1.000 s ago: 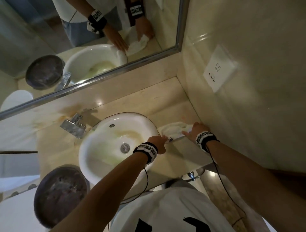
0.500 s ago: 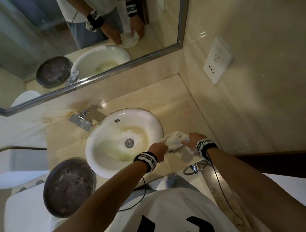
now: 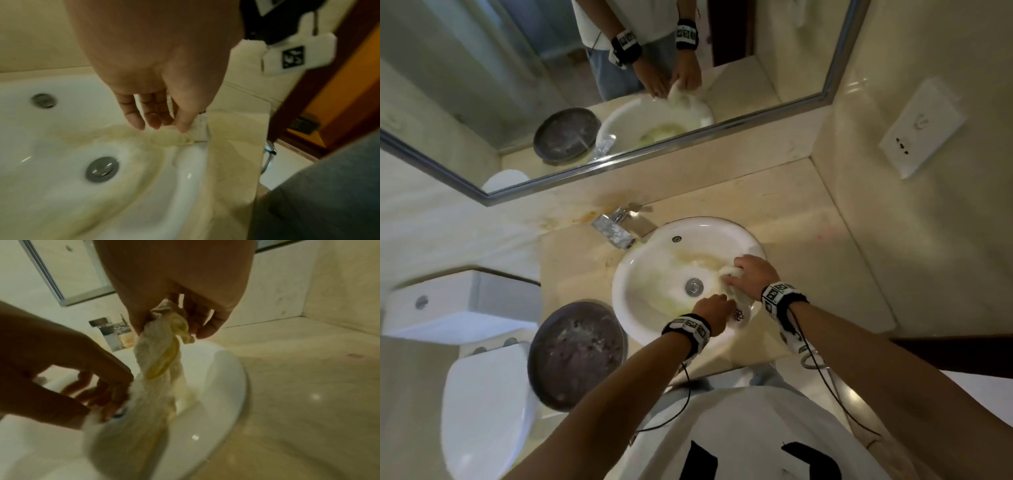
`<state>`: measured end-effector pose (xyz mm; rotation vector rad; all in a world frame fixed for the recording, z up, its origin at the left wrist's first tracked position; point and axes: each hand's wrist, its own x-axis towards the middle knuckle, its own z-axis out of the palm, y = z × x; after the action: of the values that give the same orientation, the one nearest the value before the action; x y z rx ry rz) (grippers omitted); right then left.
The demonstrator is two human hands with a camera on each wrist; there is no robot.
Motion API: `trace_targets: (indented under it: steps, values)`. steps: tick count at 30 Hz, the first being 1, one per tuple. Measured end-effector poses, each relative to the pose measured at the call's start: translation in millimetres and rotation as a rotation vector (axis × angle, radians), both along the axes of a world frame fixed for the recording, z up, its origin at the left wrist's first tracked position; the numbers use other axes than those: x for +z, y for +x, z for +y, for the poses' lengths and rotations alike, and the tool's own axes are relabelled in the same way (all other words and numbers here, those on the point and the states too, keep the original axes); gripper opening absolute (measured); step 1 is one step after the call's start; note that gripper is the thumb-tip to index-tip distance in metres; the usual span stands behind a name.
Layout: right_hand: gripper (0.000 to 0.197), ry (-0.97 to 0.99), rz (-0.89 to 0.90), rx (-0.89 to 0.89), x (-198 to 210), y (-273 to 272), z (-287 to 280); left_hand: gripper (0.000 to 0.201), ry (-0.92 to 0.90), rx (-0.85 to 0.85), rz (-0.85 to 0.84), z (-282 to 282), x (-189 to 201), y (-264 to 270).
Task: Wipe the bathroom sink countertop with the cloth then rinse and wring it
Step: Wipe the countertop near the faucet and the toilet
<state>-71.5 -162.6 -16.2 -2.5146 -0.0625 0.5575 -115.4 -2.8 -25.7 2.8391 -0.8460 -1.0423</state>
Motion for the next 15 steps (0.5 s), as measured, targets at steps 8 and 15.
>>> trace_targets:
  steps: [8,15]
  values:
    - [0.02,0.006,-0.103,-0.121,6.0,20.5,76.9,0.012,-0.186,0.395,-0.045,128.9,0.9,26.5]
    - [0.023,-0.087,-0.04,-0.204,-2.5,30.0,113.8,0.017,-0.556,0.52,-0.046,161.0,25.1,37.2]
